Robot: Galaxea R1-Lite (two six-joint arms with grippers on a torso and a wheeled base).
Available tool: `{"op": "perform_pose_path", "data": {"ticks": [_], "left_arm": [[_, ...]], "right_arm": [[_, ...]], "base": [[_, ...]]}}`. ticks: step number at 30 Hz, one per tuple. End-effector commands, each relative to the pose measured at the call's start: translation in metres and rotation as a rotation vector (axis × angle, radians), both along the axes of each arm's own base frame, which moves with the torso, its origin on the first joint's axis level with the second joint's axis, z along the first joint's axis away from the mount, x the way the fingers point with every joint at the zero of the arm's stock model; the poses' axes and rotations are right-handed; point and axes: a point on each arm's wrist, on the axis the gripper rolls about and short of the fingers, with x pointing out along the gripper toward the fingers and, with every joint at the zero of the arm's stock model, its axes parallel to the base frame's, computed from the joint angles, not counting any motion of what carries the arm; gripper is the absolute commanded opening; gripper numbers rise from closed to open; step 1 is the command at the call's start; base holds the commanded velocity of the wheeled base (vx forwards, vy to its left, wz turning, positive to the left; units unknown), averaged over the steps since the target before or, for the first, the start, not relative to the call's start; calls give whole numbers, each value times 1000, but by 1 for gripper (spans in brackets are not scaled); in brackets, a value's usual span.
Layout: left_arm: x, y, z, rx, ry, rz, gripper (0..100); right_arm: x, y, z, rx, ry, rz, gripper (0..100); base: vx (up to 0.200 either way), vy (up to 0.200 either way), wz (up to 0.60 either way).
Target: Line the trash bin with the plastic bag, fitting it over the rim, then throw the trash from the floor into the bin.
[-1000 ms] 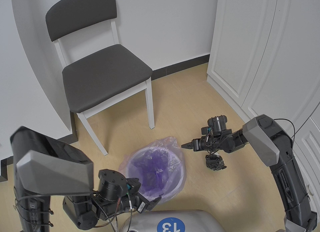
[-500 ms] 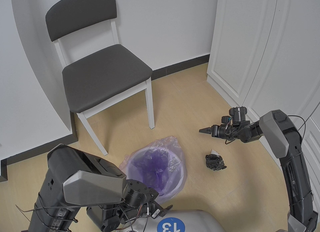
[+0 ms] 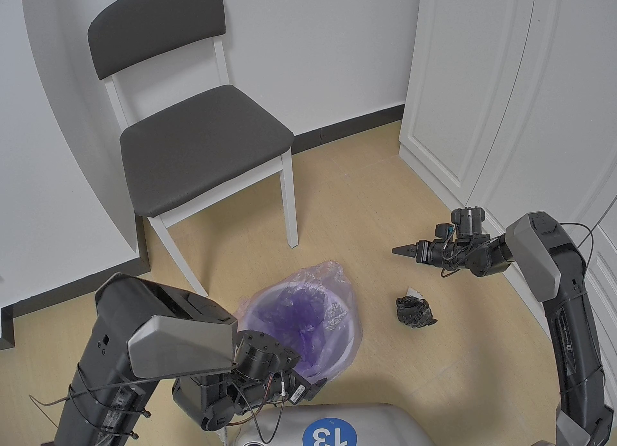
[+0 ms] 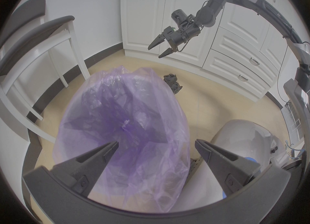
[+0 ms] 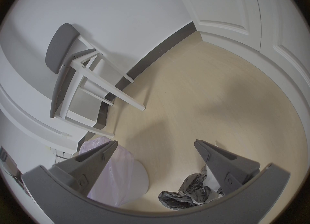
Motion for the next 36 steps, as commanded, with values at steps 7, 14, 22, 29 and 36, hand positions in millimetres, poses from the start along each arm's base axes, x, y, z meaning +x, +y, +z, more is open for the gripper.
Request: {"op": "perform_pose_path", "data": {"ticks": [7, 14, 22, 29, 36], "left_arm": [[3, -10, 3, -8, 17, -70, 0], [-15, -17, 7, -29, 4, -113, 0], [-37, -32, 1, -34, 25, -166, 0], [-44, -39, 2, -45, 49, -225, 0], [-51, -48, 4, -41, 133, -311, 0]], "right_arm": [[0, 1, -2, -2, -1, 4, 100], [-9, 26, 2, -4, 12, 54, 100], [-37, 77, -9, -55, -38, 201, 100], [-50, 96, -6, -55, -70, 249, 100], [-59, 111, -1, -57, -76, 285, 100]], "base": [[0, 0, 0], [0, 0, 0], [0, 0, 0], [0, 0, 0], [0, 0, 0]]}}
